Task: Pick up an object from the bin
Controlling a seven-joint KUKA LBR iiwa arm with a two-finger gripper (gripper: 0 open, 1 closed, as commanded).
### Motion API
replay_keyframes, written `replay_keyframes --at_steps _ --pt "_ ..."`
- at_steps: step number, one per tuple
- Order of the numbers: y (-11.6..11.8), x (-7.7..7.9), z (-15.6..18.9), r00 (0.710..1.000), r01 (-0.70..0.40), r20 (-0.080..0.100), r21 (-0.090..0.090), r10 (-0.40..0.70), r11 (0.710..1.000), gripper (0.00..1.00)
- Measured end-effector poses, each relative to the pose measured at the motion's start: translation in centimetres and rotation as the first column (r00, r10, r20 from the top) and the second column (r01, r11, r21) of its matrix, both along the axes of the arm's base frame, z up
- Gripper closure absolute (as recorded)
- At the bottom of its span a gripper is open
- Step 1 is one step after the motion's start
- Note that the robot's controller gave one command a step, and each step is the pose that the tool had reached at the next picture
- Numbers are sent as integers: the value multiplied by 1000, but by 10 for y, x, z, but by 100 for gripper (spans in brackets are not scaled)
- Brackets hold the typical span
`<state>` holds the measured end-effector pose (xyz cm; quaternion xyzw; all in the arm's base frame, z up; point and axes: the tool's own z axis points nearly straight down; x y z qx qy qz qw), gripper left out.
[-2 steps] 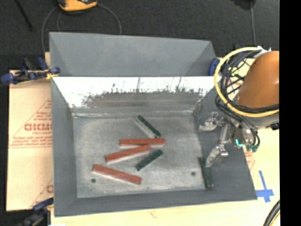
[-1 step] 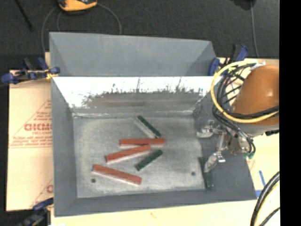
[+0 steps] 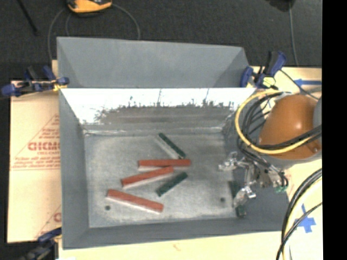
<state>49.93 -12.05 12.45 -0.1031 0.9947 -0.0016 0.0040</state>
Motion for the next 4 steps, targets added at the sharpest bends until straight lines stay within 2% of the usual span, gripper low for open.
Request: replay_keyframes --at_steps 1,2,3,4 --pt "-22 8 -30 999 -41 -9 4 41 999 0" --pt "-28 12 -39 1000 8 -8 13 -8 1000 0" --pt "-26 25 -46 880 -475 -10 6 475 880 100" --pt "-13 34 -46 878 -478 33 6 477 879 0"
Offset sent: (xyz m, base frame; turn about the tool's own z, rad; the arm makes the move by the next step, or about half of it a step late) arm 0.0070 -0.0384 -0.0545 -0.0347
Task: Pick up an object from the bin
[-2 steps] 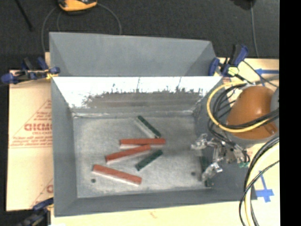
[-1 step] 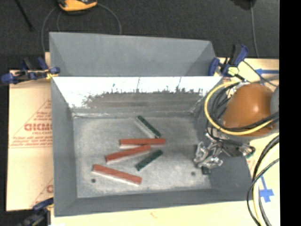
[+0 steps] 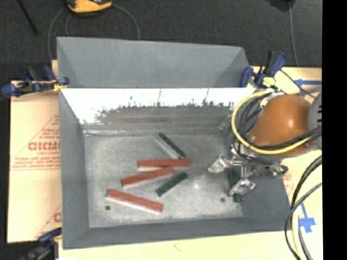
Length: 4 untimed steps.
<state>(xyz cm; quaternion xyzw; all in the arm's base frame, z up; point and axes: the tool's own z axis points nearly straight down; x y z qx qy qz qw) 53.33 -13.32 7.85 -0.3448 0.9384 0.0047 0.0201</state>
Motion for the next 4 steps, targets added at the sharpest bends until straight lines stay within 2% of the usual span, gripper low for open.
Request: replay_keyframes --at_steps 1,2,3,4 --pt "0 0 0 1000 -1 -1 0 1 1000 0" --pt "-12 35 -1 892 -451 -33 -8 451 892 100" --pt "-12 35 -1 893 -450 -31 -8 449 893 100" --pt "-13 15 41 891 -453 -35 -17 452 891 100"
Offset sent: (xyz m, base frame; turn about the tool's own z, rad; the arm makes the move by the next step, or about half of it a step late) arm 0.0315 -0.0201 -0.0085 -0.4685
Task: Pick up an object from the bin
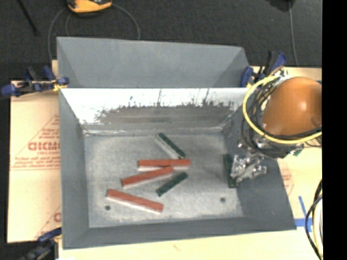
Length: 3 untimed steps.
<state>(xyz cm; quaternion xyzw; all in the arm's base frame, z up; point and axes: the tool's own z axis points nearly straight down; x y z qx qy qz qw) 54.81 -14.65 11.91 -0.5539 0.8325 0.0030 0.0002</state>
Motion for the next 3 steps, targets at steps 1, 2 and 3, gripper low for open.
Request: replay_keyframes --at_steps 1,2,3 --pt "12 -2 -20 986 -168 17 17 168 986 0" --pt "19 -3 -33 980 -199 21 24 198 980 0" --pt "21 40 -41 919 -394 -2 -8 394 919 100"
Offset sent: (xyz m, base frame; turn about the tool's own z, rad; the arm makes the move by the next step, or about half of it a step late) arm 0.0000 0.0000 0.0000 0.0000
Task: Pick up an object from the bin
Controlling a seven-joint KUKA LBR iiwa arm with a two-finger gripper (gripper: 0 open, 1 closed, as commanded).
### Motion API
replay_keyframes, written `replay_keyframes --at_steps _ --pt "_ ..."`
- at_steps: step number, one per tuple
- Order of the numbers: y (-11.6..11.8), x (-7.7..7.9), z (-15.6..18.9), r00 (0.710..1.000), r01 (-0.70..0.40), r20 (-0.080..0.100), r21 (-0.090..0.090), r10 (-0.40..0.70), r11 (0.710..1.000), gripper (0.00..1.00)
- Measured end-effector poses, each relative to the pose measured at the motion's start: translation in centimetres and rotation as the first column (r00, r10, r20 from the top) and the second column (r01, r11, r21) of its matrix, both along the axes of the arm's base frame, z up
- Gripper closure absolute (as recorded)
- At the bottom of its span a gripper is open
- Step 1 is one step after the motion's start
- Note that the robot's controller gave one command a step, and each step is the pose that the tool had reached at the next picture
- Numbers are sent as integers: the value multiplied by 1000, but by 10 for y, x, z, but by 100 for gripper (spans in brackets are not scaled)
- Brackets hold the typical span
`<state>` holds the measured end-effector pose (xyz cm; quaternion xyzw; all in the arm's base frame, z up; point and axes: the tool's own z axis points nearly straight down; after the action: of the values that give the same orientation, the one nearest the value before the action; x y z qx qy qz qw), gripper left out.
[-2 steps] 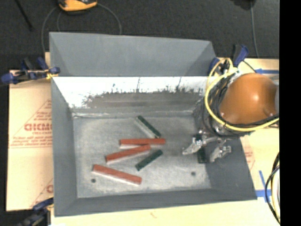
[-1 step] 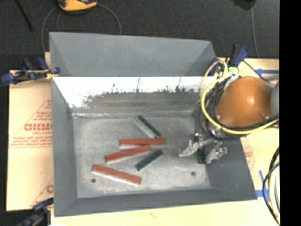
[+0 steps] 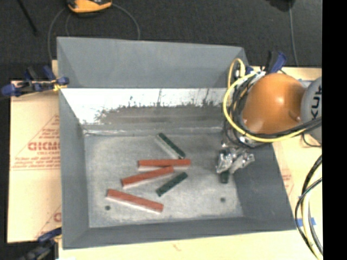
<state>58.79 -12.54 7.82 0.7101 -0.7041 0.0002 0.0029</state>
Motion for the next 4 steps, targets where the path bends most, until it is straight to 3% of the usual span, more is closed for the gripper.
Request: replay_keyframes --at_steps 1,2,3,4 --pt "0 0 0 1000 1 0 0 -1 1000 100" --pt "0 3 46 1000 0 1 7 0 1000 100" --pt "-1 4 61 1000 2 4 6 -2 1000 100" --pt "10 24 81 998 67 9 6 -67 998 100"
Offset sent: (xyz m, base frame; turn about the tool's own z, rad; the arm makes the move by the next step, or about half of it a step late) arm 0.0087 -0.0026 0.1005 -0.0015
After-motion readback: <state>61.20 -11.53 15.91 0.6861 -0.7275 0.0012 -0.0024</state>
